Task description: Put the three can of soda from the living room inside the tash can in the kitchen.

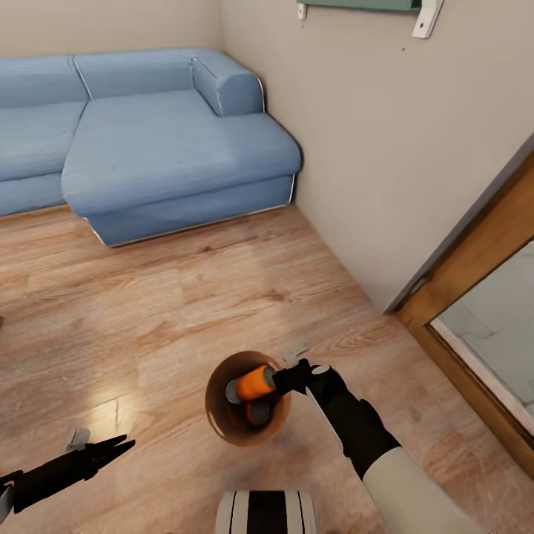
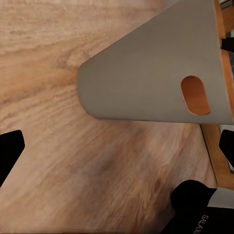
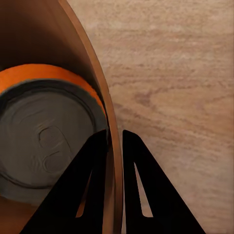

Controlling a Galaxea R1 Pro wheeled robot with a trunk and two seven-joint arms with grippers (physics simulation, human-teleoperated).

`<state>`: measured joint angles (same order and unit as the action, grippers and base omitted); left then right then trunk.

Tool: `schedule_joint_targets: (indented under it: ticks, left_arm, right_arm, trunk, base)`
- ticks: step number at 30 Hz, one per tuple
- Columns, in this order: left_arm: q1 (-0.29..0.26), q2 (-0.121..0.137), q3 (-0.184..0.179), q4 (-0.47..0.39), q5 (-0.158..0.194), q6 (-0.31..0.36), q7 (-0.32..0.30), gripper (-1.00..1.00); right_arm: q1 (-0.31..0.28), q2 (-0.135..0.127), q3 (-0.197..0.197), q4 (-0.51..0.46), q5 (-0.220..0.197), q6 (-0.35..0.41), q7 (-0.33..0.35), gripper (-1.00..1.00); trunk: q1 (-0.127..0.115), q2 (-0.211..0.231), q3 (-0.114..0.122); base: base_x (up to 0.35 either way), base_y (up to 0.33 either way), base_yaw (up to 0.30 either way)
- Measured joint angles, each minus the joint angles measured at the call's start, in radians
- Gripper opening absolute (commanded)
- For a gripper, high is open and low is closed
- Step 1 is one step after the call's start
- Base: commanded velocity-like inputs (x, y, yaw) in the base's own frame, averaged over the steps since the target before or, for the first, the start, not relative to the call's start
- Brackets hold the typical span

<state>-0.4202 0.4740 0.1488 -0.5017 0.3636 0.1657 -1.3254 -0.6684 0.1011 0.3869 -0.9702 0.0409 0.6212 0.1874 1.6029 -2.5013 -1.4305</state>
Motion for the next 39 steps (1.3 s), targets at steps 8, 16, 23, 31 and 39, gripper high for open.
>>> schedule_joint_targets:
  ticks: [8,16,23,31,39]
  left_arm:
    - [0.0,0.0,0.0,0.0,0.0,0.0,0.0,1.0]
    - [0.0,0.0,0.0,0.0,0.0,0.0,0.0,1.0]
    - [0.0,0.001,0.0,0.0,0.0,0.0,0.0,1.0]
    - [0.0,0.0,0.0,0.0,0.0,0.0,0.0,1.0]
    - [0.0,0.0,0.0,0.0,0.0,0.0,0.0,1.0]
  right_arm:
    - [0.0,0.001,0.0,0.0,-0.002,0.0,0.0,-1.0]
    - [-0.001,0.0,0.0,-0.011,0.001,0.0,0.0,-1.0]
    - [-0.001,0.001,0.0,-0.01,0.002,0.0,0.0,-1.0]
    - [-0.001,0.0,0.0,-0.019,0.005,0.0,-0.001,-1.0]
    - [-0.001,0.001,0.0,-0.024,0.009,-0.001,-0.001,-1.0]
  trunk:
    - [0.001,-0.001,-0.008]
    - [-0.007,-0.002,-0.031]
    - [-0.007,-0.002,-0.031]
    - [-0.015,-0.003,-0.046]
    - [-0.021,-0.004,-0.058]
  base:
    - [0.0,0.0,0.0]
    - [0.0,0.0,0.0]
    - [0.0,0.0,0.0]
    - [0.0,0.0,0.0]
    - [0.0,0.0,0.0]
